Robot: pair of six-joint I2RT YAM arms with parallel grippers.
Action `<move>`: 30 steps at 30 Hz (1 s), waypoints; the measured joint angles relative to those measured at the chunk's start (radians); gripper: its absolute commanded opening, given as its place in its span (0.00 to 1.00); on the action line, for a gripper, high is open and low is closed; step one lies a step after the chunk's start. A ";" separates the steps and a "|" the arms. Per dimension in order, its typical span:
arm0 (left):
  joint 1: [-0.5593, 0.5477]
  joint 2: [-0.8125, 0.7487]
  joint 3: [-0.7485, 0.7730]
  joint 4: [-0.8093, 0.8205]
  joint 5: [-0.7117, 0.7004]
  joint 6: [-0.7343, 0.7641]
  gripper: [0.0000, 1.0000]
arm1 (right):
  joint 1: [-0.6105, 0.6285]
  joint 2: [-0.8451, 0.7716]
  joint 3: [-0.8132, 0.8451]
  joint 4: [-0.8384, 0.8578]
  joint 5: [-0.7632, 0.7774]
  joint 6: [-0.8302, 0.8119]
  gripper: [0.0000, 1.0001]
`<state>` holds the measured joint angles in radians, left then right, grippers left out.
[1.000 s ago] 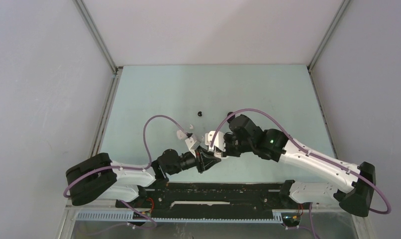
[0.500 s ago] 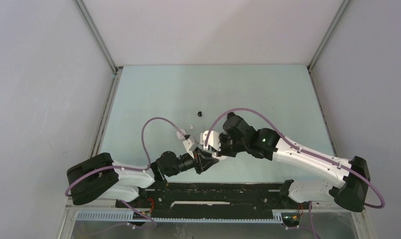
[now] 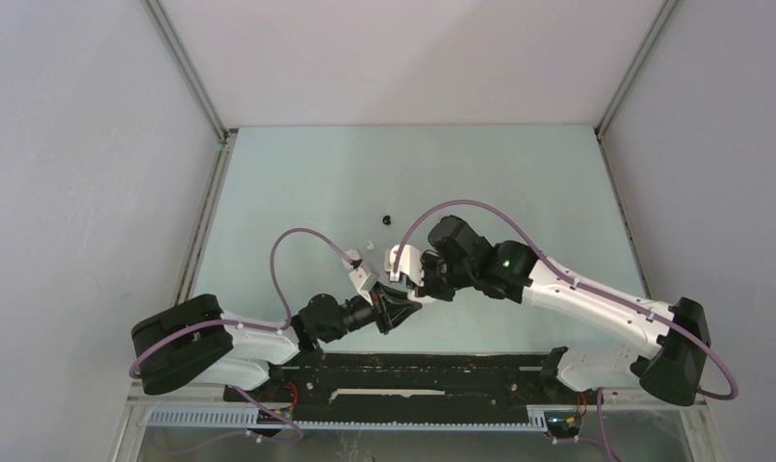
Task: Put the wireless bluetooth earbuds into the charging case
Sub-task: Insert the left earbud into the left side groove of the charging case, then close the charging case with the earbuds at the center of the board.
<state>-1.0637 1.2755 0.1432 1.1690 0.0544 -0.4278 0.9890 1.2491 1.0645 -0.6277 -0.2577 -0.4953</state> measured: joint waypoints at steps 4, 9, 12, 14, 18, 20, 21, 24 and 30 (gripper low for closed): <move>0.000 0.005 -0.005 0.002 -0.003 -0.001 0.00 | 0.000 0.014 0.001 0.000 -0.001 0.007 0.00; 0.000 0.005 -0.014 0.016 -0.008 -0.001 0.00 | 0.000 0.025 0.012 -0.010 -0.011 0.011 0.16; 0.000 0.005 -0.016 0.020 -0.011 -0.001 0.00 | -0.006 0.026 0.019 -0.031 -0.039 0.015 0.27; 0.000 0.006 -0.016 0.024 -0.014 0.000 0.00 | -0.022 0.023 0.027 -0.051 -0.079 0.014 0.31; 0.000 0.006 -0.016 0.034 -0.018 0.000 0.00 | -0.082 -0.016 0.040 -0.101 -0.179 0.006 0.48; 0.000 0.006 -0.016 0.035 -0.017 0.002 0.00 | -0.135 -0.061 0.040 -0.118 -0.237 0.000 0.62; 0.000 0.006 -0.016 0.035 -0.016 0.003 0.00 | -0.167 -0.084 0.040 -0.120 -0.262 0.001 0.69; 0.000 0.006 -0.016 0.036 -0.004 0.010 0.00 | -0.289 -0.135 0.037 -0.111 -0.341 0.020 0.92; 0.000 0.005 -0.015 0.031 0.066 0.018 0.00 | -0.414 -0.105 0.000 -0.118 -0.529 -0.011 1.00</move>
<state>-1.0641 1.2804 0.1284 1.2003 0.1207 -0.4095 0.5755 1.1442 1.0641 -0.7456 -0.7864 -0.5068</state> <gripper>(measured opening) 0.288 0.994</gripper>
